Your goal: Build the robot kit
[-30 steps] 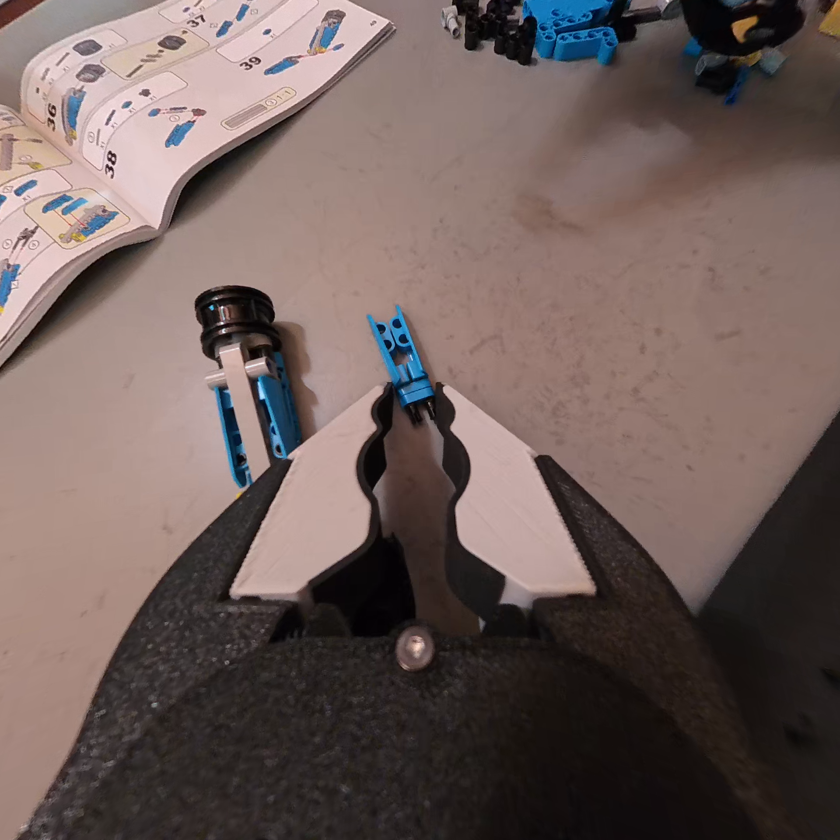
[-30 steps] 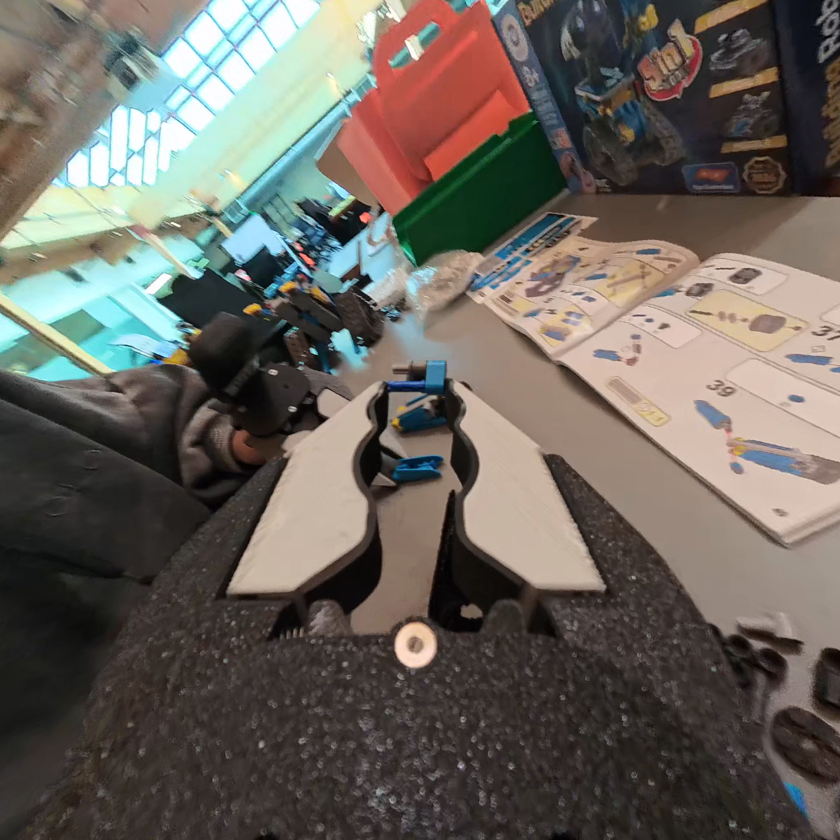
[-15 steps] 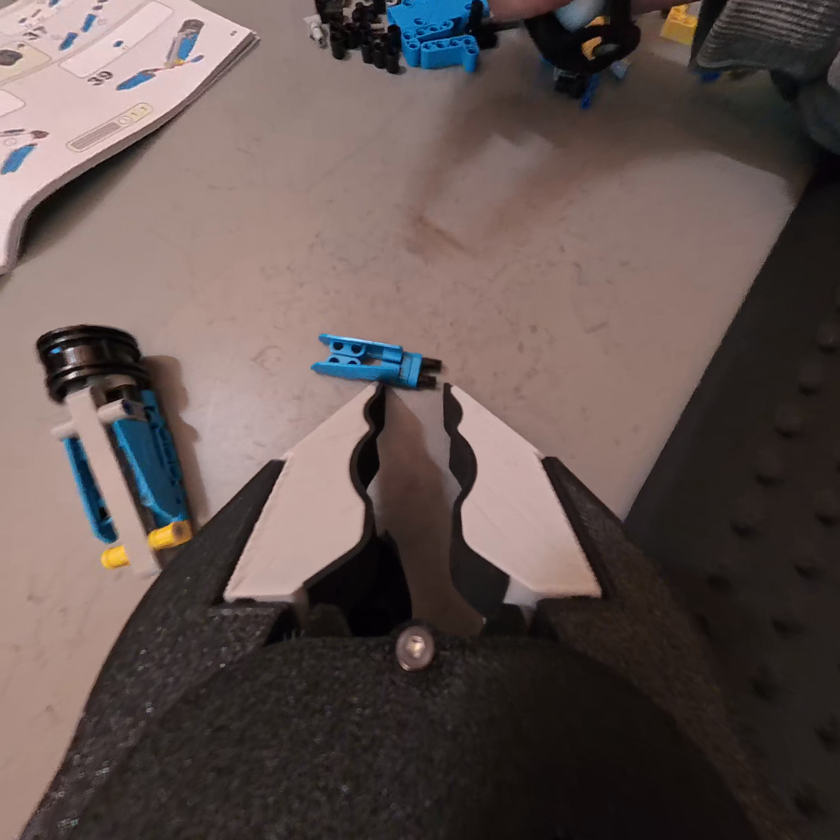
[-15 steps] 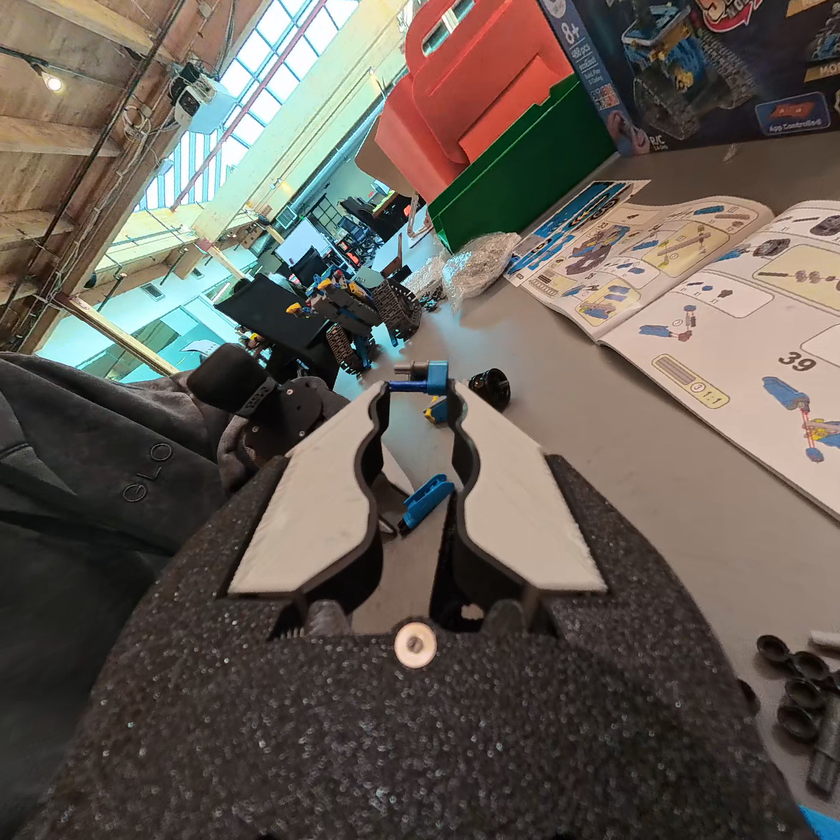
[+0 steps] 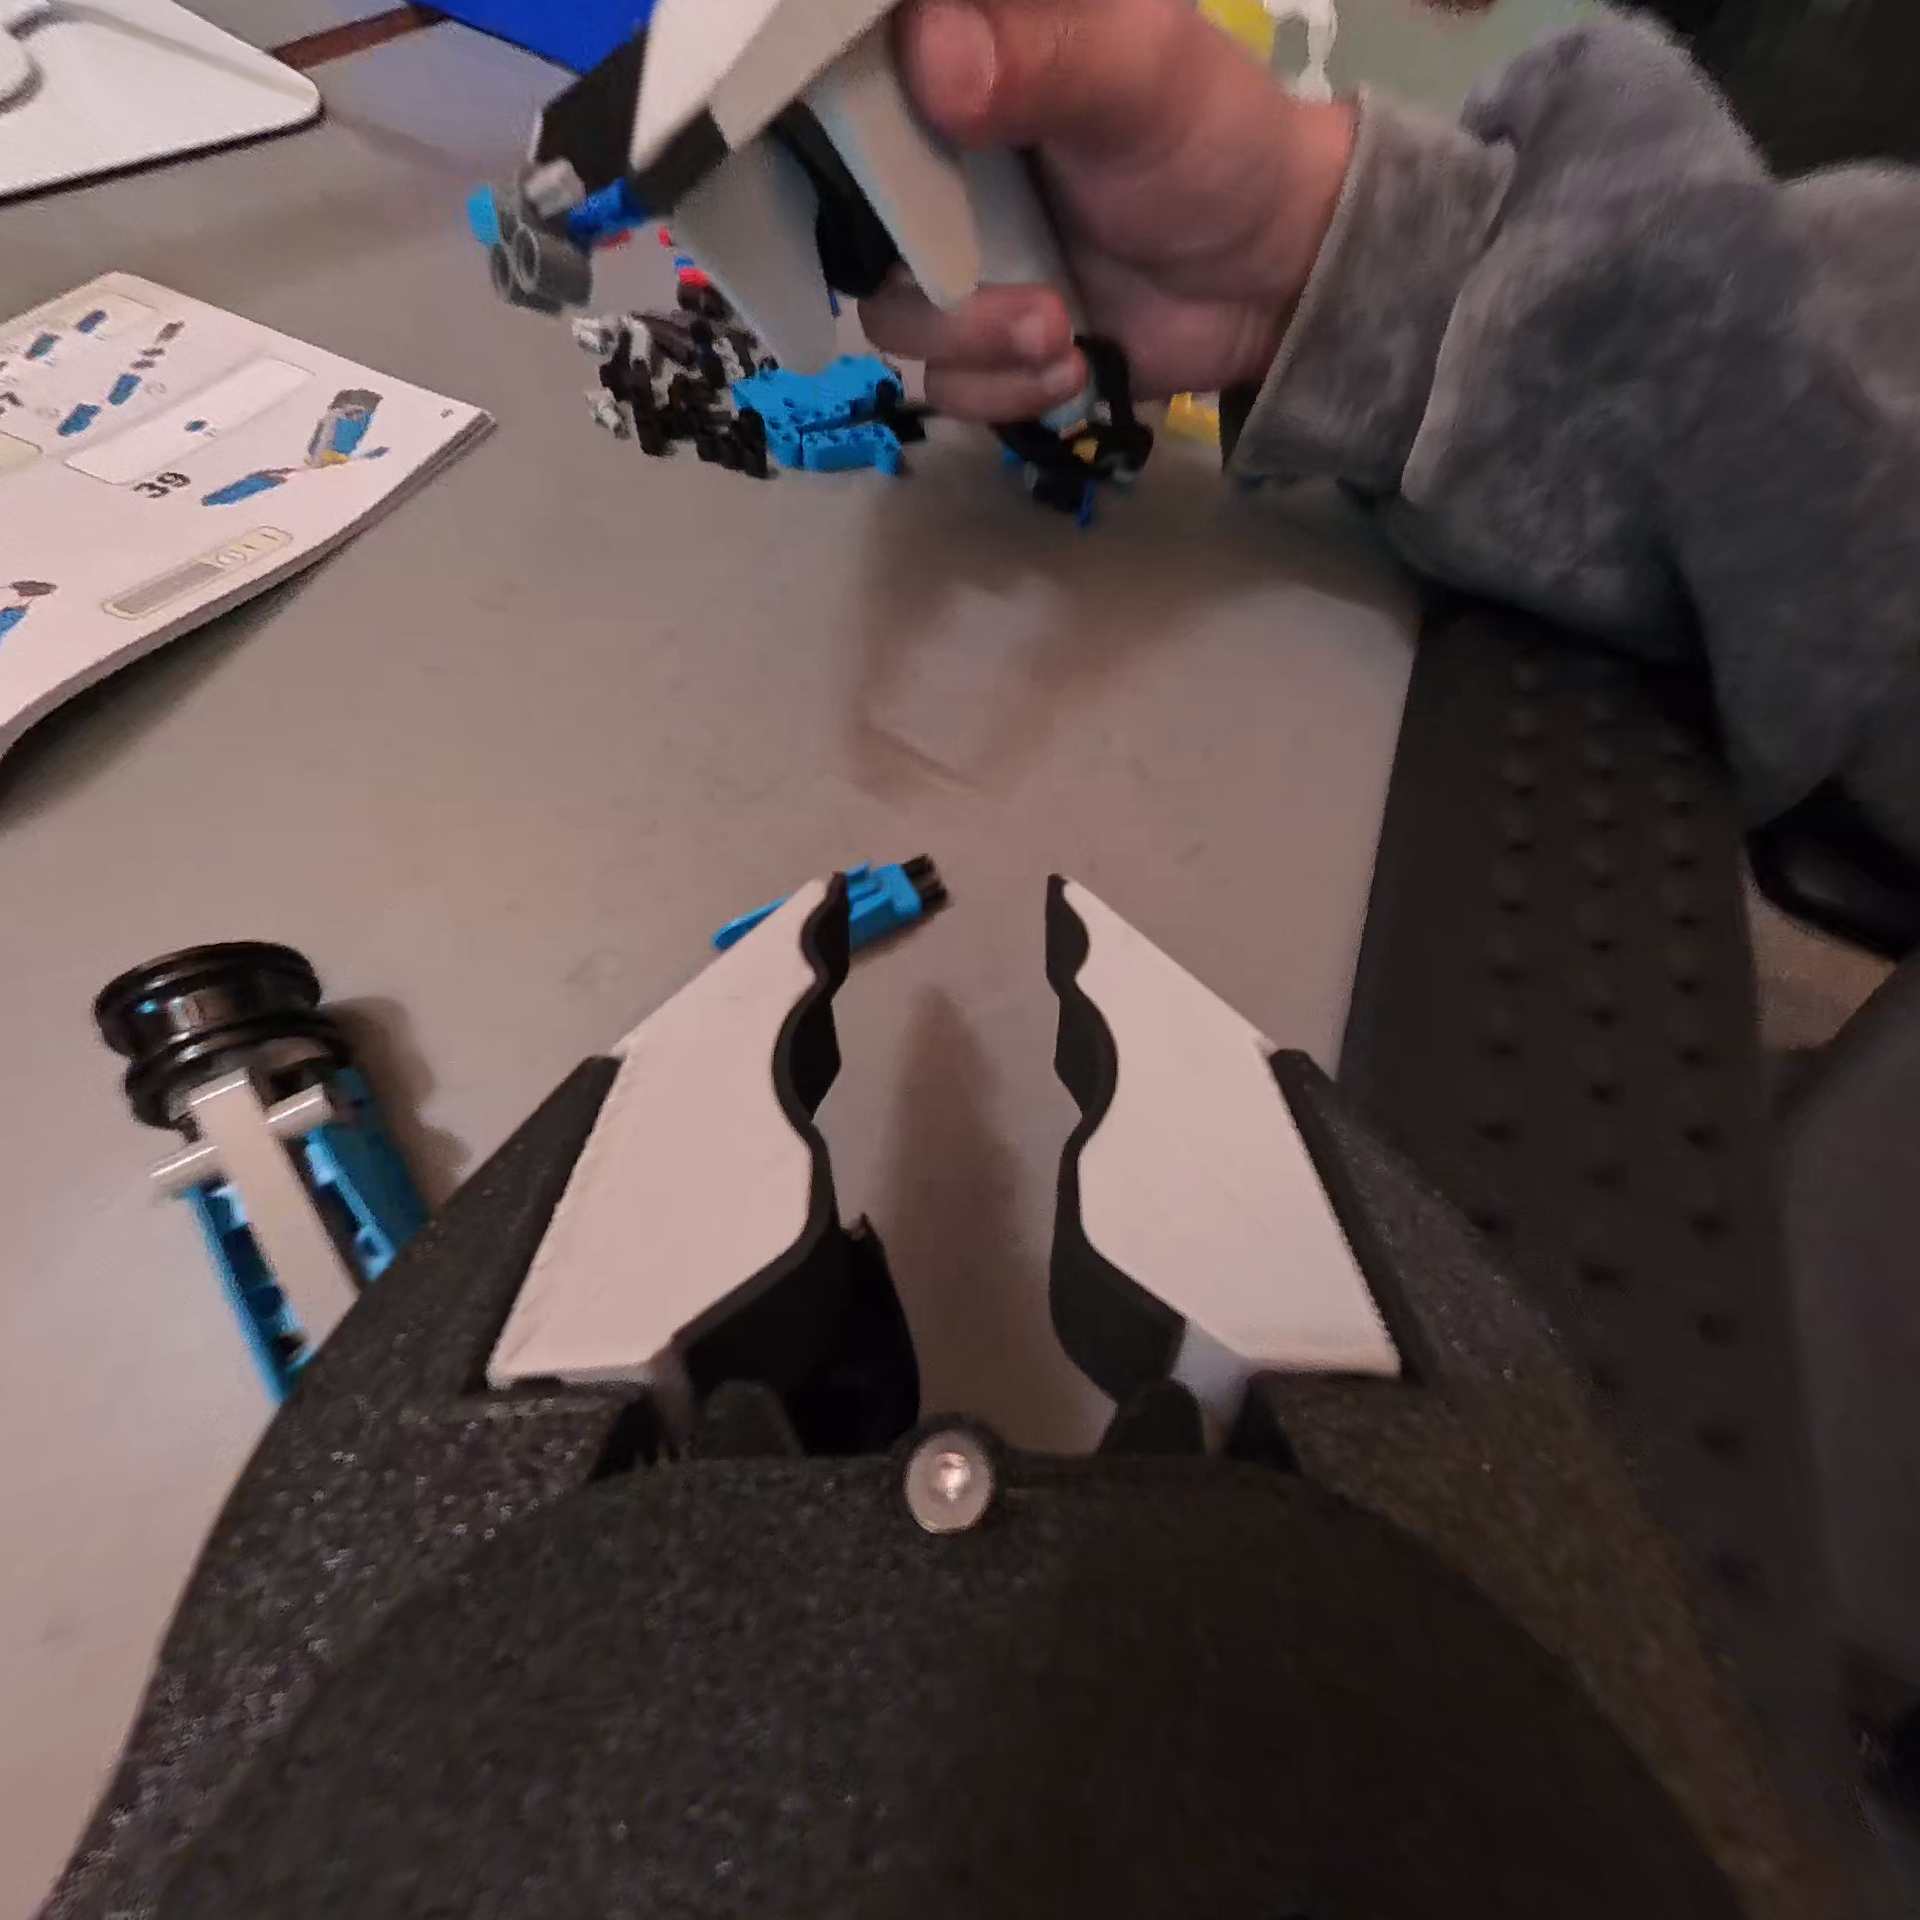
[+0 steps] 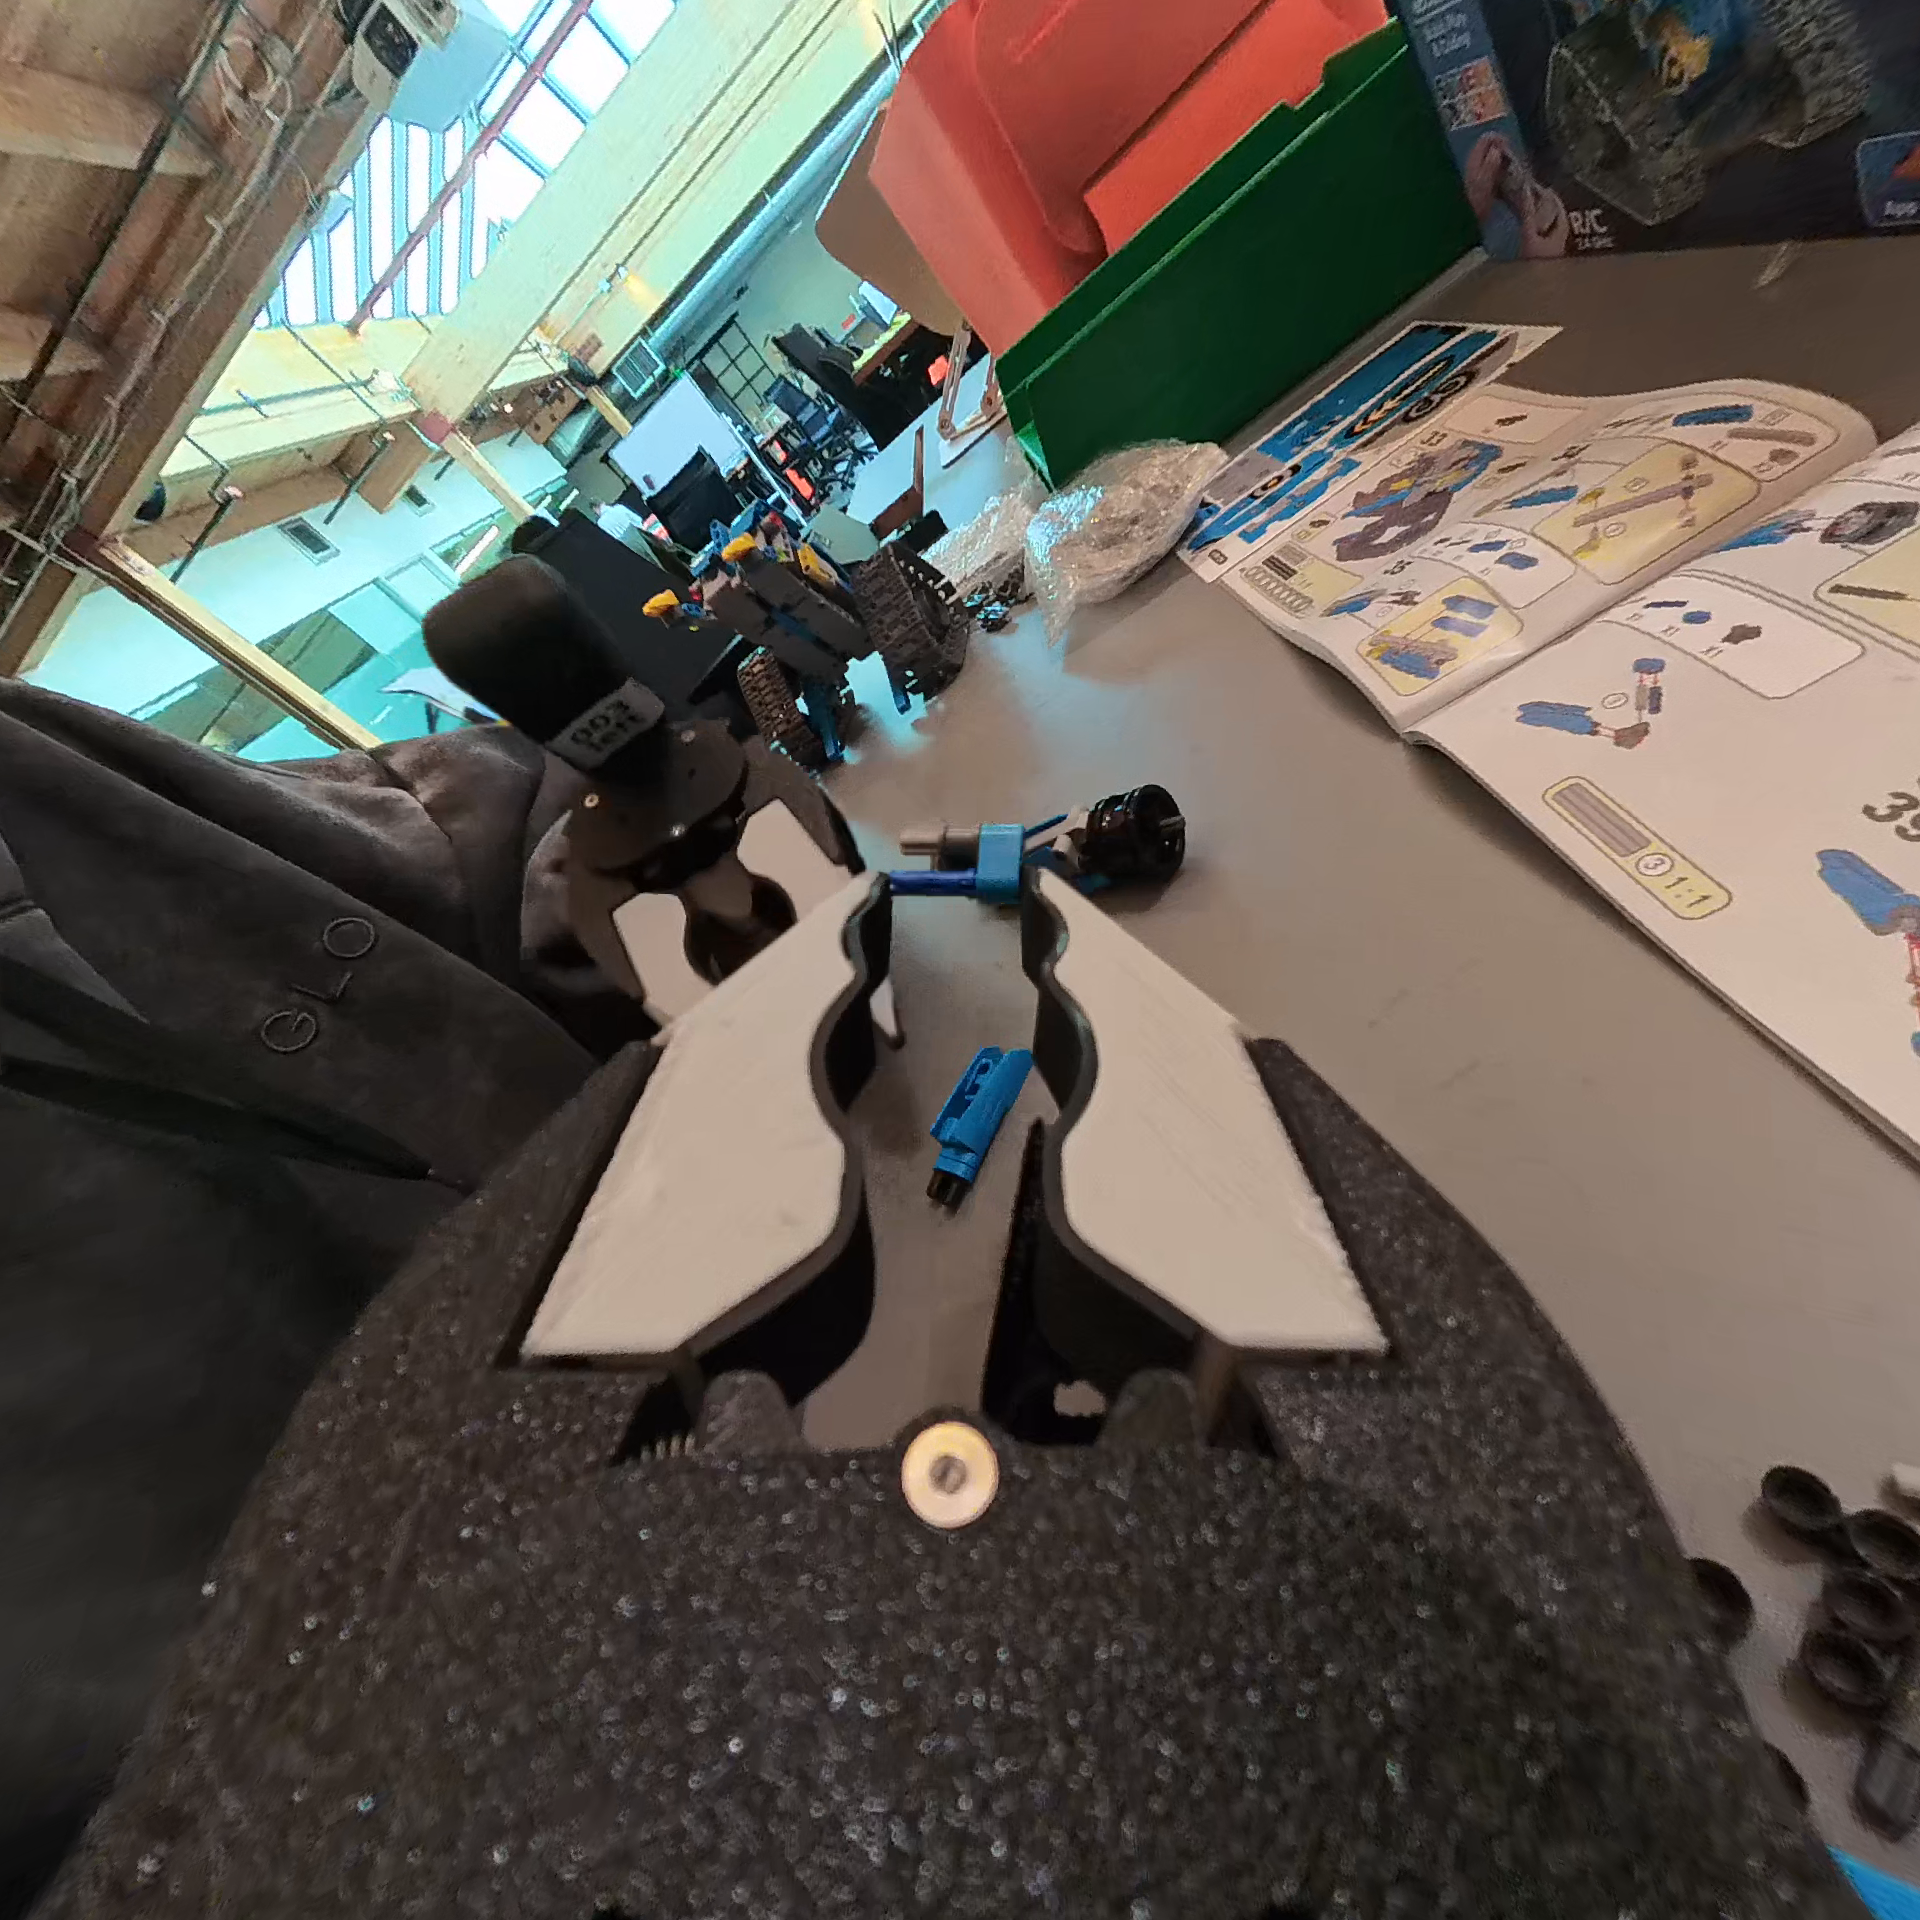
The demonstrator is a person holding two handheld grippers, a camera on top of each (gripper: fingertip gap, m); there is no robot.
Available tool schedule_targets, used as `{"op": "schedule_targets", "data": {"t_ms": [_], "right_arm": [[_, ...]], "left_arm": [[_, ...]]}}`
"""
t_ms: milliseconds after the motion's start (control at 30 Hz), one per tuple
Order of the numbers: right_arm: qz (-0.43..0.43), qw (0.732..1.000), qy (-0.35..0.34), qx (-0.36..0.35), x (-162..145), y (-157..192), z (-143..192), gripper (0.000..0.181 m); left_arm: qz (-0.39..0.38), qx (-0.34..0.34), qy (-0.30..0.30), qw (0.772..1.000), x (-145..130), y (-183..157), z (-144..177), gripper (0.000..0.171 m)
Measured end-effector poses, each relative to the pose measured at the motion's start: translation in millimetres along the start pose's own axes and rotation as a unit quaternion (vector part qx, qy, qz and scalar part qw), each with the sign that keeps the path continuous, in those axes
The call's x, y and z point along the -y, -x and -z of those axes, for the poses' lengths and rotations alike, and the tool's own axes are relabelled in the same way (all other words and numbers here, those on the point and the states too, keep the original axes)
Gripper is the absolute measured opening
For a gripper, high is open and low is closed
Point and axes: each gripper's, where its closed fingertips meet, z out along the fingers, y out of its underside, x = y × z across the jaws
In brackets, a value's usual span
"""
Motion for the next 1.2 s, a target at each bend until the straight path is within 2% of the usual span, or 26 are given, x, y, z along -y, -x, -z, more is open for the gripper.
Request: {"op": "schedule_targets", "data": {"t_ms": [100, 200, 267, 333, 400, 500, 567, 733, 833, 933, 1067, 1200], "right_arm": [[0.008, 1.000, 0.016, -0.010, -4, -1, -2, 0.024], [0.033, 0.996, 0.065, -0.045, -18, -6, -2, 0.024], [0.076, 0.985, 0.124, -0.097, -36, -13, 5, 0.024], [0.111, 0.971, 0.183, -0.104, -57, -3, 7, 0.024], [0.138, 0.959, 0.226, -0.101, -80, 8, 5, 0.024], [0.138, 0.954, 0.249, -0.093, -110, 20, -1, 0.025], [0.151, 0.946, 0.264, -0.116, -122, 15, -2, 0.024], [0.168, 0.939, 0.275, -0.118, -129, 12, -13, 0.025], [0.167, 0.938, 0.279, -0.121, -130, 11, -14, 0.025], [0.179, 0.933, 0.284, -0.130, -129, 9, -14, 0.025], [0.186, 0.923, 0.308, -0.135, -131, 6, -11, 0.024], [0.193, 0.898, 0.369, -0.140, -131, 3, -8, 0.024]], "left_arm": [[-0.026, -0.038, 0.001, 0.999, -4, -6, 6, 0.036], [-0.066, -0.021, 0.007, 0.998, -3, 3, 7, 0.039], [-0.110, -0.009, 0.049, 0.993, -9, 15, 7, 0.045], [-0.149, -0.017, 0.087, 0.985, -11, 22, 5, 0.053], [-0.174, -0.052, 0.104, 0.978, -9, 19, -2, 0.053], [-0.198, -0.076, 0.125, 0.969, -6, 19, -20, 0.051], [-0.214, -0.076, 0.152, 0.962, -13, 23, -27, 0.048], [-0.213, -0.094, 0.167, 0.958, -29, 17, -27, 0.017], [-0.197, -0.071, 0.158, 0.965, -29, 16, -26, 0.015], [-0.217, -0.058, 0.143, 0.964, -30, 15, -26, 0.015], [-0.211, -0.076, 0.141, 0.964, -30, 14, -25, 0.015], [-0.212, -0.081, 0.140, 0.964, -30, 14, -25, 0.015]]}}
